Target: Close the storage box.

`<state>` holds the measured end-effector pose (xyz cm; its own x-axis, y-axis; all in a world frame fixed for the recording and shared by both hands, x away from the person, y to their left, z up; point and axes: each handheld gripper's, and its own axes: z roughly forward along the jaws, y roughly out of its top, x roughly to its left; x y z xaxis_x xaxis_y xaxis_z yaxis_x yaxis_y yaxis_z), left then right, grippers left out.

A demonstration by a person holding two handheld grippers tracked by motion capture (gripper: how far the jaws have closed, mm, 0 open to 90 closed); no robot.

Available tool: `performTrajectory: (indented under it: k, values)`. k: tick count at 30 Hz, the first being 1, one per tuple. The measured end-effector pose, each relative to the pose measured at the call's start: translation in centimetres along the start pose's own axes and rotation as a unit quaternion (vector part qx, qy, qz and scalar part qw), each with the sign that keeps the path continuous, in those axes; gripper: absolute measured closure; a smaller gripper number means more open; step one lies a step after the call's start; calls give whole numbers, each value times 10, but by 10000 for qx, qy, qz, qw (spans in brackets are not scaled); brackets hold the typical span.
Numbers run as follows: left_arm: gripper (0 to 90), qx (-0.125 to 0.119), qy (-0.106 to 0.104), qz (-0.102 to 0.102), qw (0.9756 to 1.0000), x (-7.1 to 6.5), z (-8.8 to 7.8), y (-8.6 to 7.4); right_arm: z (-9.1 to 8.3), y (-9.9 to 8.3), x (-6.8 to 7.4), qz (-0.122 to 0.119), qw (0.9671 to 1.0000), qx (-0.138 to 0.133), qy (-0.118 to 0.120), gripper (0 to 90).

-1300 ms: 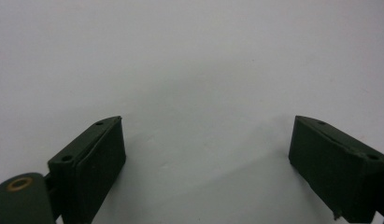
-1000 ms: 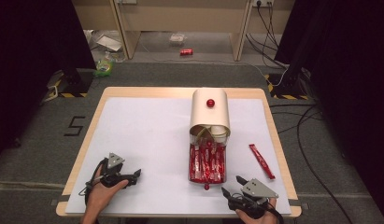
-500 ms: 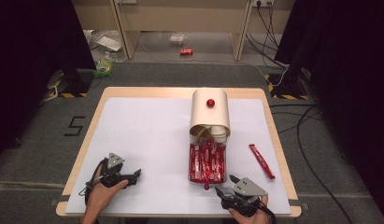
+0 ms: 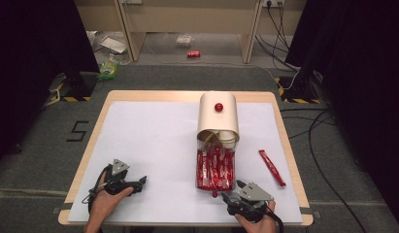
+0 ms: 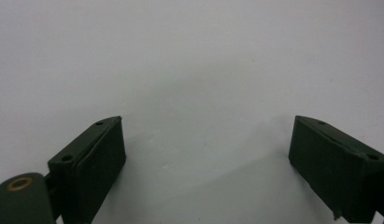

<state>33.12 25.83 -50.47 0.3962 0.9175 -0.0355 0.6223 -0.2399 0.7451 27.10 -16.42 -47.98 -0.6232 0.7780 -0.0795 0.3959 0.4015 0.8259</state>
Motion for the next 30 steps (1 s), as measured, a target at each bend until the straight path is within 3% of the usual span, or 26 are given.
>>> performTrajectory:
  k: [12, 30]
  values:
    - [101, 0, 0, -2, 10000, 0, 0, 0, 4, 4, 2, -38, 10000, 40, 31, 307]
    - [101, -2, -6, -11, 10000, 0, 0, 0, 7, 12, -5, 218, 9991, -349, -95, 307]
